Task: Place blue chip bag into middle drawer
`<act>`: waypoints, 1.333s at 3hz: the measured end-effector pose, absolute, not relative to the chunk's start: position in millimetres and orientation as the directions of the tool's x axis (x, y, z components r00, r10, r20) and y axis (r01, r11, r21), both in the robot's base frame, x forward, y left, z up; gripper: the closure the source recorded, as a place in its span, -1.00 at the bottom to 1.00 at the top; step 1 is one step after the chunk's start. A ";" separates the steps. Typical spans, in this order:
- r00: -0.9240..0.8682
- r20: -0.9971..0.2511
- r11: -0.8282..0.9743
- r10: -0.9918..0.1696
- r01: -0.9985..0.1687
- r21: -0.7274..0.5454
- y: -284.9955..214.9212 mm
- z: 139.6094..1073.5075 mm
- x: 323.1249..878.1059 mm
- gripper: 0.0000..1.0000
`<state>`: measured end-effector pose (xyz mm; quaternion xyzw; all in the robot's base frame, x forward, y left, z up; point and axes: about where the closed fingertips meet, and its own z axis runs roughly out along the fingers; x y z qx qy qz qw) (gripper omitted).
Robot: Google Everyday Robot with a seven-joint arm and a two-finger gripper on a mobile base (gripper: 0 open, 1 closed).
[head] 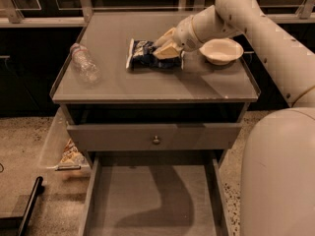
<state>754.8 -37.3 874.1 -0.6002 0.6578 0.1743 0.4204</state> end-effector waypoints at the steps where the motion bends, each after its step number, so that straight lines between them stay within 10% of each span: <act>1: 0.074 -0.762 0.219 -0.643 -0.936 -0.275 -37.2 873.9 754.8 1.00; 4: 0.130 -0.780 0.202 -0.612 -0.928 -0.313 -43.5 890.9 730.6 1.00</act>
Offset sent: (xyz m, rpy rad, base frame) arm 0.0000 0.0000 0.0000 0.0000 0.0000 0.0000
